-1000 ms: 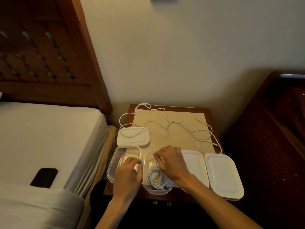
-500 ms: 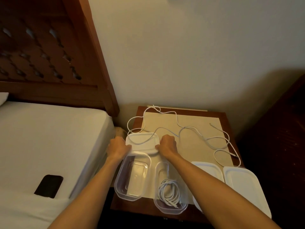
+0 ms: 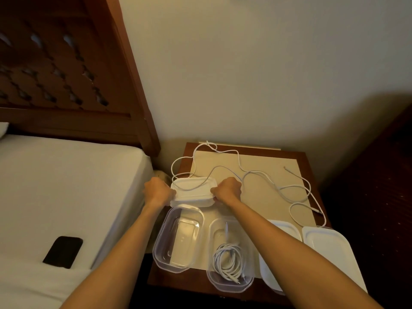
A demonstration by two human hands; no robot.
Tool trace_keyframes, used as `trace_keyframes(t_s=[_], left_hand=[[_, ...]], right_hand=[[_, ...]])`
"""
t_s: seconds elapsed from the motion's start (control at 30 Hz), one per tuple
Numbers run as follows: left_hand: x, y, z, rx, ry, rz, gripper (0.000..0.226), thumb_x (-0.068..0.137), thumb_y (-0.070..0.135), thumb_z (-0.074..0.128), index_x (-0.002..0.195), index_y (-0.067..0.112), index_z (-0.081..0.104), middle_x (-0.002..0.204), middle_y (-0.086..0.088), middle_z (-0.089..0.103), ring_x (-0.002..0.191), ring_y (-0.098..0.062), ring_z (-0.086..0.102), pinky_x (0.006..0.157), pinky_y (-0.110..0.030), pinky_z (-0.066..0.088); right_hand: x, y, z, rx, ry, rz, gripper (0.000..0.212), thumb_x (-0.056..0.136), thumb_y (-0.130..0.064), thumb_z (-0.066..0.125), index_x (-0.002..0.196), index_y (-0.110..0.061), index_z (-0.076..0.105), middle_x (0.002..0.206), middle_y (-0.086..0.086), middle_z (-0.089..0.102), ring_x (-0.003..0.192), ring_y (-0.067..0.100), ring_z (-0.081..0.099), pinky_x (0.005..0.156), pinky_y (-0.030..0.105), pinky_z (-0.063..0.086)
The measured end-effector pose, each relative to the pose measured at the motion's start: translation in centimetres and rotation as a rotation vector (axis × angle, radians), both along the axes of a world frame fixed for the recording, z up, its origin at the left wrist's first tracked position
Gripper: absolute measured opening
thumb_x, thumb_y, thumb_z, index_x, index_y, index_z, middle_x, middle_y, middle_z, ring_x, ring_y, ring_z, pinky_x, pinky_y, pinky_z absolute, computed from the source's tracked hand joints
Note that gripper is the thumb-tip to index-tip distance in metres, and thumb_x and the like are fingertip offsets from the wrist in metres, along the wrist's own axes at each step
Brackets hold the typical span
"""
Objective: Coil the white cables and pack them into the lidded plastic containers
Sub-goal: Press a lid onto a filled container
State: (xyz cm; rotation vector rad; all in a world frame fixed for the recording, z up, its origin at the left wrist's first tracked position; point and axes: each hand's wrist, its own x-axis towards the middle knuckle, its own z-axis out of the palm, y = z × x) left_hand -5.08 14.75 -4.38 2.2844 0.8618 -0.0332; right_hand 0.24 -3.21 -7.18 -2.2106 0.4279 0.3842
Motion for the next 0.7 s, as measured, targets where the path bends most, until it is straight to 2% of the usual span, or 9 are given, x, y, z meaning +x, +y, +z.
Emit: trace_keyframes(t_s=[0.07,0.1,0.2,0.27,0.33,0.4,0.5,0.57,0.7], left_hand=[[0.1,-0.2,1.2,-0.034,-0.034,0.005,0.022,0.077,0.011,0.075,0.057,0.005,0.070,0.056,-0.011,0.066,0.055,-0.020,0.065,0.046,-0.022,0.043],[0.2,-0.3,1.9,-0.059,-0.058,0.011,0.022,0.079,0.011,0.074,0.058,0.004,0.070,0.056,-0.011,0.066,0.054,-0.020,0.065,0.046,-0.021,0.044],[0.5,-0.7,4.4,-0.147,-0.103,0.052,0.016,0.080,0.011,0.076,0.067,0.005,0.070,0.062,-0.010,0.068,0.053,-0.022,0.068,0.056,-0.028,0.058],[0.5,-0.8,6.2,-0.198,-0.084,0.055,0.012,0.079,0.013,0.078,0.075,0.003,0.071,0.068,-0.011,0.070,0.055,-0.023,0.071,0.067,-0.034,0.061],[0.0,-0.9,7.8,-0.251,-0.064,0.028,0.013,0.078,0.012,0.078,0.080,0.000,0.072,0.072,-0.013,0.072,0.058,-0.023,0.072,0.072,-0.037,0.061],[-1.3,-1.2,9.2,-0.255,-0.069,-0.017,0.010,0.077,0.008,0.078,0.081,0.000,0.074,0.076,-0.014,0.072,0.061,-0.023,0.072,0.073,-0.038,0.061],[-3.9,-2.6,10.5,-0.234,-0.126,-0.147,0.003,0.079,0.003,0.075,0.081,0.004,0.075,0.079,-0.012,0.071,0.060,-0.020,0.071,0.062,-0.030,0.061],[-5.6,-3.9,10.7,-0.238,-0.187,-0.320,0.007,0.080,0.004,0.074,0.084,0.009,0.077,0.078,-0.008,0.071,0.058,-0.017,0.069,0.053,-0.023,0.057],[-7.3,-6.4,9.0,-0.148,-0.278,-0.623,0.010,0.082,0.017,0.075,0.088,0.023,0.079,0.086,0.011,0.072,0.076,-0.009,0.068,0.066,-0.018,0.057]], right_hand=[[0.1,-0.2,1.0,0.059,0.006,-0.027,0.026,0.074,-0.026,0.079,0.086,-0.004,0.071,0.089,0.012,0.072,0.075,0.025,0.070,0.051,0.023,0.048],[0.2,-0.3,1.6,0.098,-0.001,-0.039,0.024,0.075,-0.026,0.077,0.084,-0.004,0.071,0.086,0.012,0.072,0.072,0.025,0.070,0.052,0.025,0.052],[-0.3,-0.8,3.8,0.192,-0.057,-0.057,0.019,0.079,-0.025,0.070,0.083,-0.006,0.069,0.083,0.012,0.069,0.076,0.028,0.069,0.072,0.038,0.062],[-1.2,-1.4,5.5,0.231,-0.093,-0.040,0.016,0.081,-0.024,0.066,0.078,-0.009,0.068,0.078,0.009,0.066,0.069,0.025,0.065,0.074,0.041,0.062],[-2.4,-2.8,7.2,0.248,-0.097,0.016,0.018,0.081,-0.028,0.065,0.073,-0.012,0.063,0.072,0.006,0.060,0.064,0.021,0.057,0.070,0.036,0.059],[-3.9,-4.6,8.4,0.218,-0.066,0.102,0.025,0.080,-0.037,0.065,0.079,-0.013,0.059,0.076,0.005,0.055,0.066,0.019,0.050,0.061,0.033,0.050],[-6.3,-7.5,9.1,0.183,-0.047,0.191,0.046,0.082,-0.052,0.064,0.114,-0.019,0.059,0.102,-0.001,0.055,0.085,0.015,0.054,0.064,0.026,0.047],[-7.9,-9.1,9.4,0.169,-0.078,0.288,0.049,0.086,-0.055,0.061,0.124,-0.025,0.057,0.111,-0.006,0.056,0.097,0.014,0.057,0.071,0.026,0.049],[-12.0,-11.3,8.7,0.191,-0.126,0.453,0.023,0.093,-0.030,0.062,0.114,-0.021,0.067,0.094,-0.003,0.067,0.067,0.004,0.060,0.057,0.016,0.047]])
